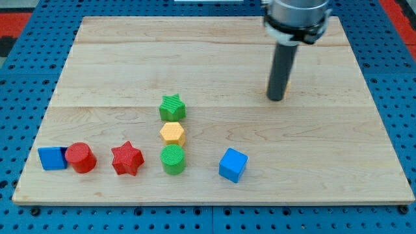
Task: Move the yellow heart to the top left to the green star
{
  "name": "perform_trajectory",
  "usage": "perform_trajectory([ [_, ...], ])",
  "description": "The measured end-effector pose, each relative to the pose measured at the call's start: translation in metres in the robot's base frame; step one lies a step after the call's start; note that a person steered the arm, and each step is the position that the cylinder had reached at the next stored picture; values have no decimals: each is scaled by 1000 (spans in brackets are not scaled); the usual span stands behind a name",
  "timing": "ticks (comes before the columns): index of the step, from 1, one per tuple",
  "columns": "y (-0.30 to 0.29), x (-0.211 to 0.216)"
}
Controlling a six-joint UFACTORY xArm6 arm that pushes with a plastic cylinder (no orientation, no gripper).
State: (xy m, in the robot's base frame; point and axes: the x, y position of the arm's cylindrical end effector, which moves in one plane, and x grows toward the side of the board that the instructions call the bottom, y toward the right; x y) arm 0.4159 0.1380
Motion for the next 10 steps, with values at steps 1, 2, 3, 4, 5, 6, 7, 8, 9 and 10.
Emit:
perform_trajectory([
  [1,45,3],
  [2,55,-14],
  [3,48,-26],
  [4,6,-26],
  [5,-42,-31],
  [6,-91,-33],
  [7,-149,-38],
  [8,-198,-46],
  [9,-187,-35],
  [10,-176,-79],
])
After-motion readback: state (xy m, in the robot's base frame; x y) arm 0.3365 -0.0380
